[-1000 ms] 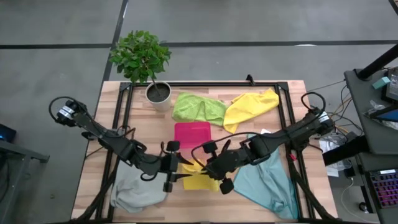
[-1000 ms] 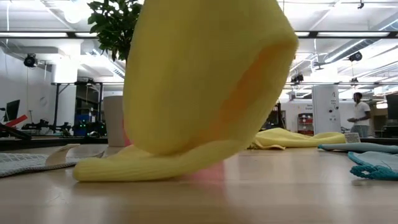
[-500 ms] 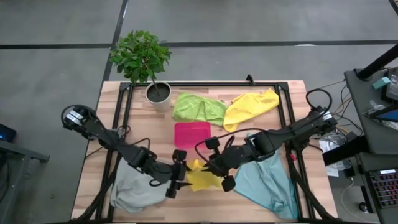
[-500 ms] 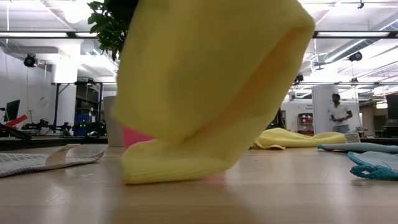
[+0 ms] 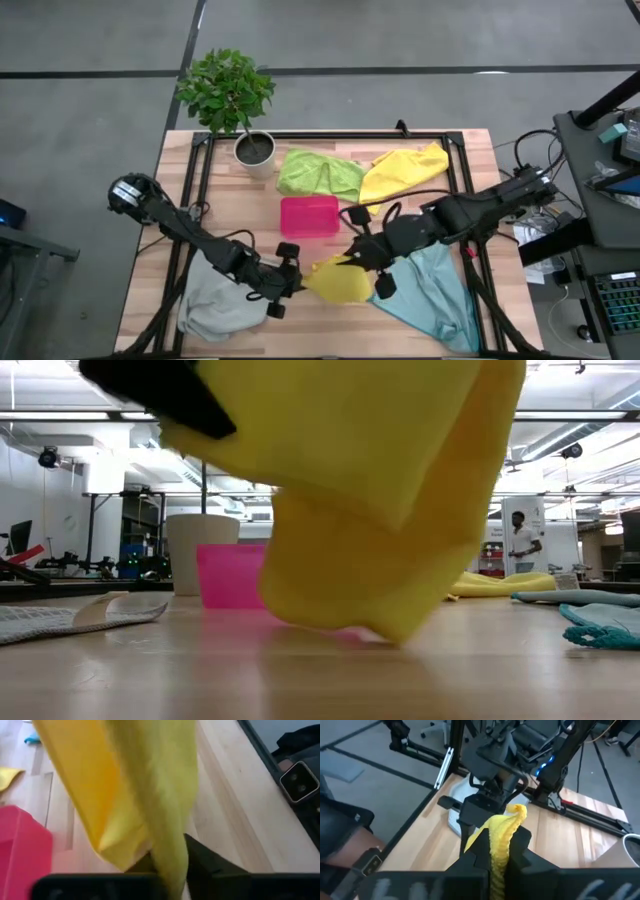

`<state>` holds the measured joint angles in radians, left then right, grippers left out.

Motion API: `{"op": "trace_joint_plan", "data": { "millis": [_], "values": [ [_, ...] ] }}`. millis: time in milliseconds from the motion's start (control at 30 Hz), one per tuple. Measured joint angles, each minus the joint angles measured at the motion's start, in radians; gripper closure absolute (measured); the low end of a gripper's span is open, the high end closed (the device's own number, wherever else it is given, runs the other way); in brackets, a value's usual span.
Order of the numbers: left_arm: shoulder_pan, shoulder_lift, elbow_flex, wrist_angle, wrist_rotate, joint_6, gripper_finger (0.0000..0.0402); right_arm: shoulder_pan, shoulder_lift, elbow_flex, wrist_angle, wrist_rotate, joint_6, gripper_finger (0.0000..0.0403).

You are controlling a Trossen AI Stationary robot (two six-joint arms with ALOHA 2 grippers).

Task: Fold microfiber towels
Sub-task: Fold the bottom yellow microfiber cloth

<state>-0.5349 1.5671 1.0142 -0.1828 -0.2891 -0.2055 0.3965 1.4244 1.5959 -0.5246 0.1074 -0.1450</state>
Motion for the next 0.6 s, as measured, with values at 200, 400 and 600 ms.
{"op": "trace_joint_plan", "data": {
  "millis": [200,400,600],
  "values": [
    [-0.004,-0.076,0.109,-0.268,-0.001,-0.073,0.04,0.003,-0.052,0.0,-0.012,0.0,0.016,0.0394],
    [-0.01,-0.144,0.296,-0.507,-0.026,-0.055,0.0401,0.005,-0.088,-0.004,-0.074,0.002,0.068,0.0394],
    [-0.01,-0.147,0.516,-0.751,-0.029,0.048,0.0401,0.031,-0.08,-0.017,-0.083,0.125,0.067,0.0394]
  ]
}}
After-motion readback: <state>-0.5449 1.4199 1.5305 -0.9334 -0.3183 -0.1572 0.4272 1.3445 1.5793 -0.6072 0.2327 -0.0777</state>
